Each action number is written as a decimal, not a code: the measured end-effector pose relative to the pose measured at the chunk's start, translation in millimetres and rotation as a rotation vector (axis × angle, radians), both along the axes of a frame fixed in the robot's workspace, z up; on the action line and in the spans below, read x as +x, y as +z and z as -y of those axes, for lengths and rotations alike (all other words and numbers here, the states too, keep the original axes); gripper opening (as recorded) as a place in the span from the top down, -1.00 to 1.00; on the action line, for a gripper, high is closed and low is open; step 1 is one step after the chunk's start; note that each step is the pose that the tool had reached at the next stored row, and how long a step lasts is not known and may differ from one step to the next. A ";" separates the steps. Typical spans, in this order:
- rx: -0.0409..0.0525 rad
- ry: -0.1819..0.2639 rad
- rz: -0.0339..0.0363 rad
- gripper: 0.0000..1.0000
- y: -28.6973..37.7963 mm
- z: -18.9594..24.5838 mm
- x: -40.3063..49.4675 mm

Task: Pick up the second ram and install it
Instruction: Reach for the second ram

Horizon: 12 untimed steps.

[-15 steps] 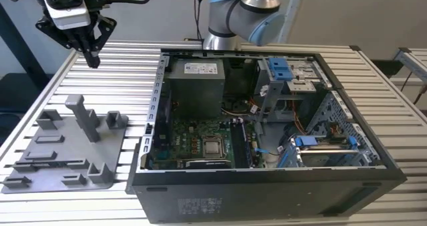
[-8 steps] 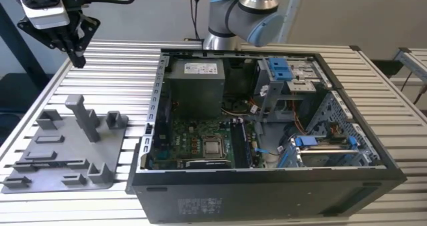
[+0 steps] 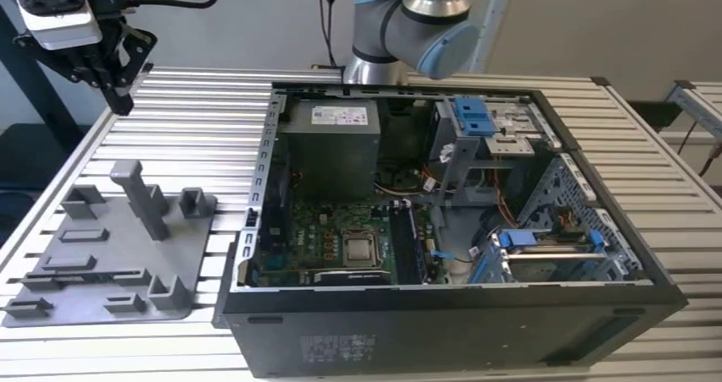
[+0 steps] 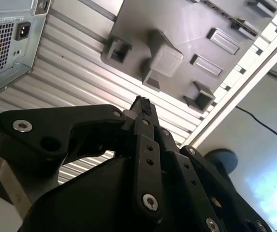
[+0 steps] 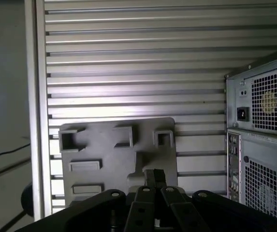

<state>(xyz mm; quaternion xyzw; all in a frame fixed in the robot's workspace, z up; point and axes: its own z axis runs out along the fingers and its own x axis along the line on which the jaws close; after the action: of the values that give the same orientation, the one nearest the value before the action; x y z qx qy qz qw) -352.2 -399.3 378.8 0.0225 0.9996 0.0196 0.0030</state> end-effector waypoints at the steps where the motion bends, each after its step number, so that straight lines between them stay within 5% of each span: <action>1: 0.0001 0.000 -0.0004 0.79 -0.3 0.0 -1.8; 12: 0.0001 0.009 -0.0003 0.79 -2.1 0.1 -41.8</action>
<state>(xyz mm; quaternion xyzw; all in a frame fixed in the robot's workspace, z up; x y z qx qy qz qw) -394.0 -399.4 376.7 0.0179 0.9996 0.0196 0.0028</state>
